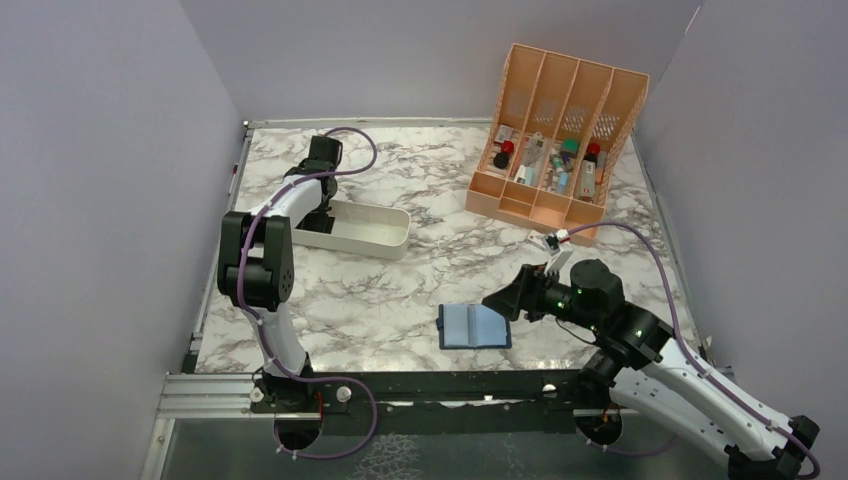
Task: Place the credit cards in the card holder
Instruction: Pick up the credit card from the storage box.
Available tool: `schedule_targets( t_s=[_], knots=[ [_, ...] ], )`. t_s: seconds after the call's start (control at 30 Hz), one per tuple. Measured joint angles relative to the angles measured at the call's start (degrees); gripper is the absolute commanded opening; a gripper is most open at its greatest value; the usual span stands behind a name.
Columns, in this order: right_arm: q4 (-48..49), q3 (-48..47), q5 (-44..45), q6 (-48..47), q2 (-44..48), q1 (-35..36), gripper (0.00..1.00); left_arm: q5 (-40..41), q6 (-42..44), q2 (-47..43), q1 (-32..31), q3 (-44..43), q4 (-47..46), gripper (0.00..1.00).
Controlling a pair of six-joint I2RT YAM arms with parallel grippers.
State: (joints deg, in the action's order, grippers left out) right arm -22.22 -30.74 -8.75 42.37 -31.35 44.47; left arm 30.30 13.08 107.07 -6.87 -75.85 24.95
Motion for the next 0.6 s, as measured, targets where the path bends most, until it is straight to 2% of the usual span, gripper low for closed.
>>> schedule_targets(
  t_s=[0.23,0.6],
  knots=[
    [0.35,0.44,-0.04,0.00,-0.09,0.00,0.68,-3.15,-1.42,-0.17,0.02,-3.85,4.44,0.00],
    [1.25,1.68,-0.81,0.04,-1.01,0.00,0.68,-15.26,-9.14,-6.12,0.20,-6.03,11.26,0.00]
  ],
)
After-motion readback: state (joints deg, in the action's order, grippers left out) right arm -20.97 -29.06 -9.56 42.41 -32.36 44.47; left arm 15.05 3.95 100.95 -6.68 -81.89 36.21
